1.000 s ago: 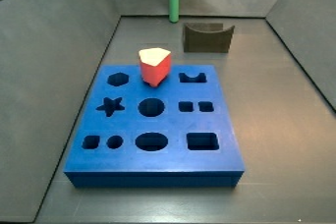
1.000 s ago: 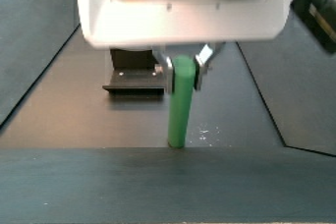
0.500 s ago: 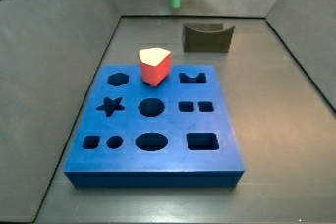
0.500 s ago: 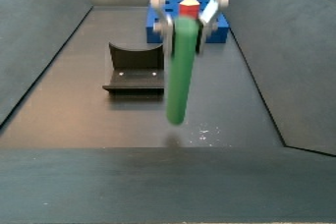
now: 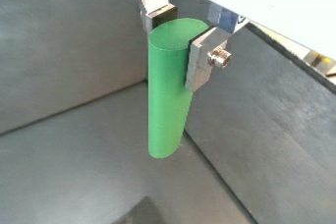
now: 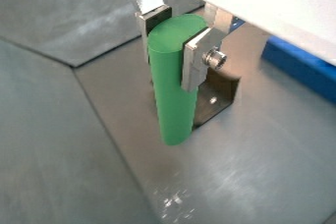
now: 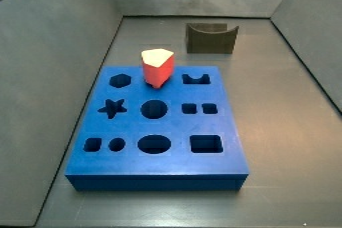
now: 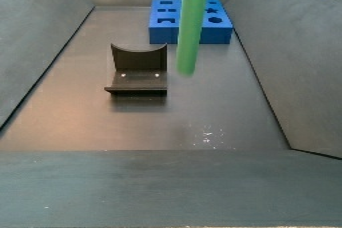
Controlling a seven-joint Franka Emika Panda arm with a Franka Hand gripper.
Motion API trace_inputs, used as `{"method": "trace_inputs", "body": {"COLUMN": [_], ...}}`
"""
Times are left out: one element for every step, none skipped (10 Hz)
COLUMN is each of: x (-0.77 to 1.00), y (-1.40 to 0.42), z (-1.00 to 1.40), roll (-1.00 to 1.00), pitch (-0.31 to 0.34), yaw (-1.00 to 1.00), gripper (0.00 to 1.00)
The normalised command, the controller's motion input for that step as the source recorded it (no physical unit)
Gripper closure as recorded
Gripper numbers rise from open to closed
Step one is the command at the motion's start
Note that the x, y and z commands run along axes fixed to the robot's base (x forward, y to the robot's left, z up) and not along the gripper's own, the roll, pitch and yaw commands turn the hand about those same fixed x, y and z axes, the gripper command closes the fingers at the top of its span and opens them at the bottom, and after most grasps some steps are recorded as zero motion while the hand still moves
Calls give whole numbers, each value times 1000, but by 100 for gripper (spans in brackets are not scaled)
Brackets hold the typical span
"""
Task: Pick up the oval object. Move up. Move to above the board. Insert the oval object.
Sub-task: Move to above the board.
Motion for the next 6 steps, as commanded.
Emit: {"method": "trace_inputs", "body": {"x": [-111, -98, -65, -36, -9, -4], "y": [-685, -552, -287, -117, -1000, -1000], "z": [950, 821, 564, 367, 100, 83], "roll": [130, 129, 124, 100, -399, -394], "pitch": [27, 24, 21, 29, 469, 473], "yaw": [41, 40, 38, 35, -985, -973], "gripper": [100, 100, 100, 100, 100, 100]}}
